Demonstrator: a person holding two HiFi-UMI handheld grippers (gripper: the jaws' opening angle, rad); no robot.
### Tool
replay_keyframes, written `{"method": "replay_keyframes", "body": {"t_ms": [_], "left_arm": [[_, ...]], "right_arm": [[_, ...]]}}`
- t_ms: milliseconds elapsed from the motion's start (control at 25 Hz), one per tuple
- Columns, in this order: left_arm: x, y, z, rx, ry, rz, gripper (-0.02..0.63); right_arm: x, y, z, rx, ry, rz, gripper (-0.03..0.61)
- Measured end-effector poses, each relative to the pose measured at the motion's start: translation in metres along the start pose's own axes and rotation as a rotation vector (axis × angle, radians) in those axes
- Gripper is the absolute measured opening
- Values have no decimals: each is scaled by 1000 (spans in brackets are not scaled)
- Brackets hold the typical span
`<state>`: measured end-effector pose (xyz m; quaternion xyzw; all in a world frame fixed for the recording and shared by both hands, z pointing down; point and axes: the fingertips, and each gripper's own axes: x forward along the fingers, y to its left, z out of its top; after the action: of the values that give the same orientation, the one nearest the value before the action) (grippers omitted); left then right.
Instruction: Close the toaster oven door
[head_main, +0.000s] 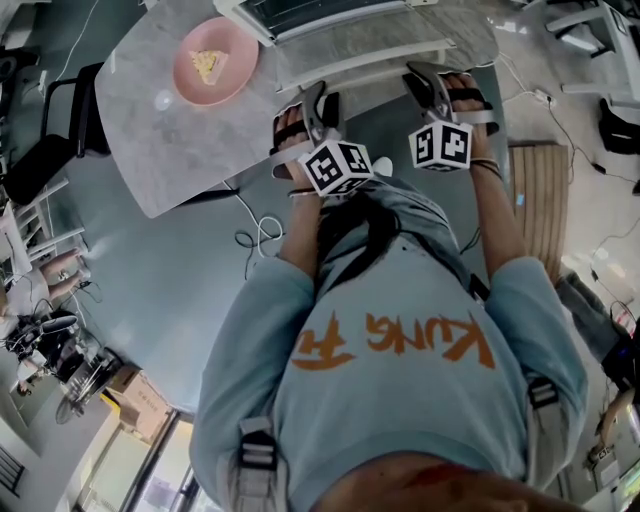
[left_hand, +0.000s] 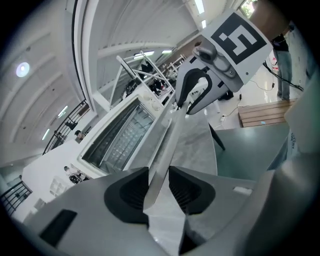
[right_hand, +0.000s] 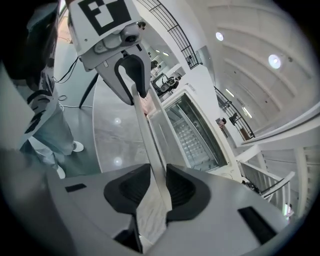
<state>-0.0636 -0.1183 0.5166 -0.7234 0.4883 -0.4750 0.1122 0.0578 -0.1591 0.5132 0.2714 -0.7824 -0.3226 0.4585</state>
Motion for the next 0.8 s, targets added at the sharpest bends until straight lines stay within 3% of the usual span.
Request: {"method": "replay_keyframes", "body": {"t_ms": [800], "left_arm": [[6, 75, 35, -6, -79, 73, 132]], "right_arm": [[15, -77, 24, -105, -37, -123, 107]]}}
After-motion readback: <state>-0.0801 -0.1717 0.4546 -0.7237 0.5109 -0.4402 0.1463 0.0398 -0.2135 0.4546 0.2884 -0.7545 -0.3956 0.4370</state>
